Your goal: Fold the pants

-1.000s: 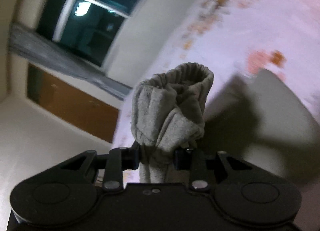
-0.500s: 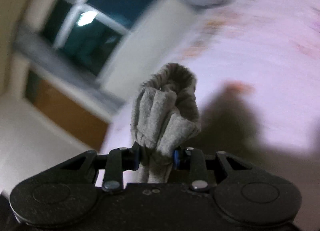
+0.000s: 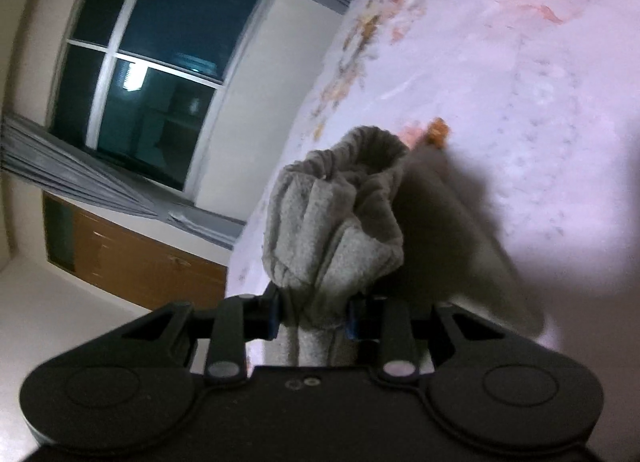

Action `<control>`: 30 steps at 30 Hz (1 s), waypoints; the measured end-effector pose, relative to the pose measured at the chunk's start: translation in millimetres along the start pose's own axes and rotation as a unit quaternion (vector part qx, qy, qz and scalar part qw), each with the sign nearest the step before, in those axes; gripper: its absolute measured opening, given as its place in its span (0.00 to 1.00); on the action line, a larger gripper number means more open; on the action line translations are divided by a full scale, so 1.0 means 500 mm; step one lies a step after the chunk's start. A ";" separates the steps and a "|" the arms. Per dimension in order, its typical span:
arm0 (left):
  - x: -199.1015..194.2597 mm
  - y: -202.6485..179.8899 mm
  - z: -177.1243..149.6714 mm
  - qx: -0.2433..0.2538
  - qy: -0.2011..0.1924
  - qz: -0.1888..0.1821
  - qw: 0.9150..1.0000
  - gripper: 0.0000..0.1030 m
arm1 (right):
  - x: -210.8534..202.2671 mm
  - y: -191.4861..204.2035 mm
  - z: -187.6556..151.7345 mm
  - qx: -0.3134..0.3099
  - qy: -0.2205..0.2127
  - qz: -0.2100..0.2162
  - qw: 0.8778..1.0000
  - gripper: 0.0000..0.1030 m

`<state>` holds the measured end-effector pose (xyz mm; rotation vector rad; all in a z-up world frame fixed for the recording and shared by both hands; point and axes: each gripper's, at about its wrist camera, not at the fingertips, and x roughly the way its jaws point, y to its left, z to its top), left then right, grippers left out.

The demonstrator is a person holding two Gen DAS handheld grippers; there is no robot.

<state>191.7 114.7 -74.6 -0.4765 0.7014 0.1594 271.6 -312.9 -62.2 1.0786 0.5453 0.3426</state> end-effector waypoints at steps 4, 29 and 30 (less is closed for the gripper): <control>-0.007 0.016 0.004 -0.015 -0.001 -0.012 1.000 0.99 | -0.009 -0.013 0.008 -0.016 0.001 0.017 1.000 0.22; -0.018 -0.053 -0.018 -0.004 0.009 -0.109 0.994 1.00 | -0.123 -0.095 0.005 0.025 0.014 -0.085 0.996 0.72; -0.020 -0.050 -0.019 -0.004 0.009 -0.108 0.994 1.00 | -0.122 -0.092 0.008 0.018 0.014 -0.088 0.996 0.72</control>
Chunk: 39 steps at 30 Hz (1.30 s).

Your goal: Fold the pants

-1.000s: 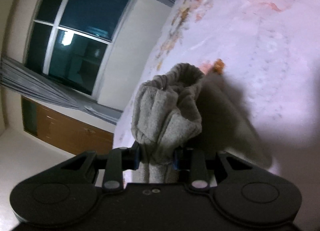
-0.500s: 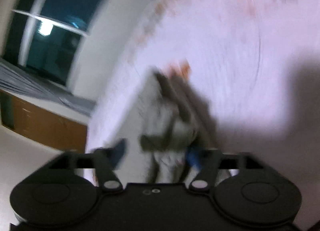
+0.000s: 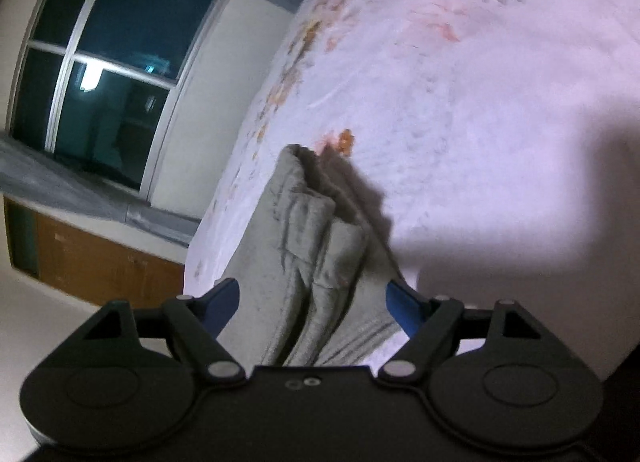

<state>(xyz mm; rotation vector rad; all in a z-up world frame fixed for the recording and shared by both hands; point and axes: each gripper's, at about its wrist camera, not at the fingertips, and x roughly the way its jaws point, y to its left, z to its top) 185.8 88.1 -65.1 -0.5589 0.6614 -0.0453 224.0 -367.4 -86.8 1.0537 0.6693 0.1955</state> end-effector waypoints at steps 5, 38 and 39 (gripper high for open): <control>-0.003 0.002 -0.001 0.012 0.003 0.007 1.000 1.00 | 0.010 0.005 0.004 -0.009 0.006 0.003 1.000 0.74; 0.297 -0.002 0.147 -0.081 0.136 -0.204 0.966 1.00 | 0.216 -0.027 0.162 -0.074 0.197 0.091 0.973 0.83; 0.308 0.005 0.151 -0.092 0.139 -0.211 0.963 1.00 | 0.219 -0.035 0.168 -0.069 0.195 0.092 0.974 0.77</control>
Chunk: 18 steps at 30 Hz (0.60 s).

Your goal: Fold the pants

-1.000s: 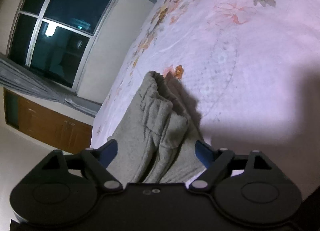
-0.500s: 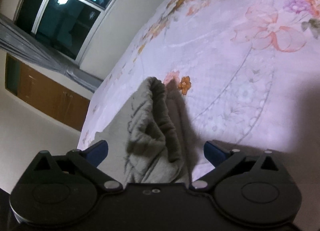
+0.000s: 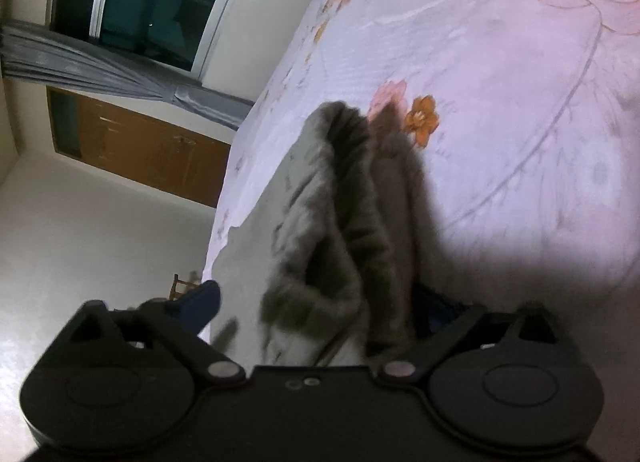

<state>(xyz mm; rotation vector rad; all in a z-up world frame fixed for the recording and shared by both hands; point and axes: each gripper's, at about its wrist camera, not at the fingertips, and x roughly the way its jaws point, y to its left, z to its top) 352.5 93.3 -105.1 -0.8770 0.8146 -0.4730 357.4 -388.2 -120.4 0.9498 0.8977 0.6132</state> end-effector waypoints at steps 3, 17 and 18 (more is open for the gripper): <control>0.013 0.023 0.021 -0.035 -0.006 -0.024 0.999 1.00 | 0.002 -0.012 0.005 0.008 0.010 0.007 1.000 0.72; 0.077 0.033 0.025 -0.043 0.003 -0.013 0.999 0.30 | 0.026 0.042 -0.009 -0.049 0.065 0.010 0.997 0.42; 0.074 0.029 0.021 -0.040 -0.001 -0.022 0.999 0.29 | 0.019 0.052 -0.012 -0.058 0.063 0.012 0.996 0.40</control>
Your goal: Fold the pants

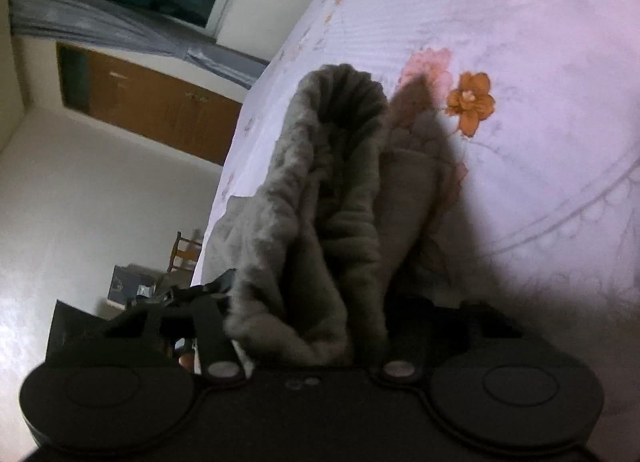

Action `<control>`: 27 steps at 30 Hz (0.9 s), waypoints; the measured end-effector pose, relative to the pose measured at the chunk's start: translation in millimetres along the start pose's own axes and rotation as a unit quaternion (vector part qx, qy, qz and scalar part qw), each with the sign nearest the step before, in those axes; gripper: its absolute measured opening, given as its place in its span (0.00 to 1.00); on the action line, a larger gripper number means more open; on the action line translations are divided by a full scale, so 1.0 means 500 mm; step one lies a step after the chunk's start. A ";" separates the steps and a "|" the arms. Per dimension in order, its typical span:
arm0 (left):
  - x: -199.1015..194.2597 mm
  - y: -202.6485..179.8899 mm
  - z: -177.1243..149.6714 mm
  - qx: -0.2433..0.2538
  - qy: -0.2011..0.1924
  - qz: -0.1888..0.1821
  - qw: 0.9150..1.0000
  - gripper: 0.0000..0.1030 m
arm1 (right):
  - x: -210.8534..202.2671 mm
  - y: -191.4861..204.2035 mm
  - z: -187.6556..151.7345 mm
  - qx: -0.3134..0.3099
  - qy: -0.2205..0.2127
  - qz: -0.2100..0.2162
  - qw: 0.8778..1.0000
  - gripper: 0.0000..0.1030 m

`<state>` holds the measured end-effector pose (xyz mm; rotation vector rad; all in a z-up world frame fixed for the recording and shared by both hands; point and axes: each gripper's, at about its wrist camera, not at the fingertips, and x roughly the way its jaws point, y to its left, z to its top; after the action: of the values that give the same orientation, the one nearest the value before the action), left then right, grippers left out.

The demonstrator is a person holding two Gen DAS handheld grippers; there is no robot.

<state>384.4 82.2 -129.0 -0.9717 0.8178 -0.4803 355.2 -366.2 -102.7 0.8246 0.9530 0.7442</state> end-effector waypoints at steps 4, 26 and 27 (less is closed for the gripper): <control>-0.018 -0.025 0.015 0.004 -0.014 -0.037 0.999 0.28 | -0.022 0.062 0.011 -0.047 -0.011 0.025 0.998 0.38; -0.024 0.124 0.418 0.052 -0.058 0.066 0.995 0.40 | 0.360 0.043 0.265 -0.017 0.012 0.033 0.999 0.40; -0.014 0.137 0.414 0.052 -0.057 0.054 0.996 0.44 | 0.361 0.021 0.261 -0.002 0.015 0.034 0.999 0.39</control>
<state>543.8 231.4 -121.5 -0.8457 0.7315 -0.3671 541.7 -245.4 -120.5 0.8477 0.9536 0.8197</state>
